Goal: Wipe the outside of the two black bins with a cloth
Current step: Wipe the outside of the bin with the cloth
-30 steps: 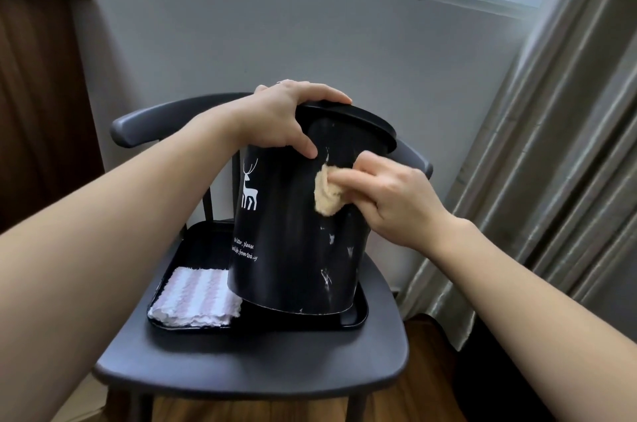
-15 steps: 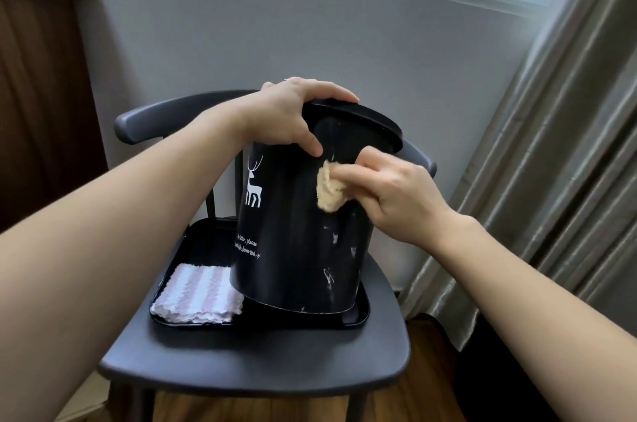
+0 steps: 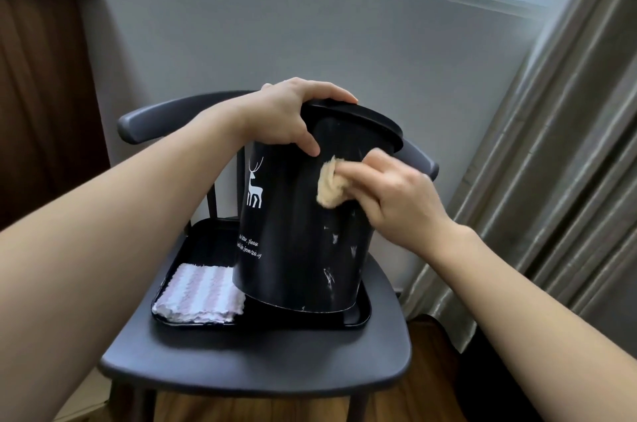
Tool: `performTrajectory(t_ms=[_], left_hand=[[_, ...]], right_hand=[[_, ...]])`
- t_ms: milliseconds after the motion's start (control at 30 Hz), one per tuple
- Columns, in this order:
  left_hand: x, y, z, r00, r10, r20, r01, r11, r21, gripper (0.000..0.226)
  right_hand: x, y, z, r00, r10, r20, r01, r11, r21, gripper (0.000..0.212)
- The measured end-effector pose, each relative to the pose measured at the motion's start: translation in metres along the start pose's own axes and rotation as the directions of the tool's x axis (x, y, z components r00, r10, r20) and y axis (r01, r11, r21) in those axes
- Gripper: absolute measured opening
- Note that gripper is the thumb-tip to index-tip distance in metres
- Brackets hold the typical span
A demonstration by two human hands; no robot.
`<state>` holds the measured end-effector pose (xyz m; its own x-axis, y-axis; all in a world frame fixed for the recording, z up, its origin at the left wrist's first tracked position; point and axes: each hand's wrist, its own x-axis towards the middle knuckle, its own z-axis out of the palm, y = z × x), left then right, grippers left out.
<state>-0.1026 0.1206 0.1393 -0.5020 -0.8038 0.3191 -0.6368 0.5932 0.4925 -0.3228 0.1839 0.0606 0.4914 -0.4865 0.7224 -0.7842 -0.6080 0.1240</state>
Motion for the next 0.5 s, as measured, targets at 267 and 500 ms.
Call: performTrajectory(t_ms=[267, 500], left_hand=[[0.003, 0.003, 0.001, 1.000, 0.013, -0.005, -0.013, 1.000, 0.028, 0.083], [0.007, -0.001, 0.000, 1.000, -0.026, 0.005, 0.026, 1.000, -0.015, 0.083]], right_hand=[[0.013, 0.003, 0.000, 0.998, 0.065, -0.010, -0.064, 0.996, 0.060, 0.029], [-0.021, -0.001, 0.010, 0.991, -0.109, 0.074, 0.105, 0.993, 0.054, 0.023]])
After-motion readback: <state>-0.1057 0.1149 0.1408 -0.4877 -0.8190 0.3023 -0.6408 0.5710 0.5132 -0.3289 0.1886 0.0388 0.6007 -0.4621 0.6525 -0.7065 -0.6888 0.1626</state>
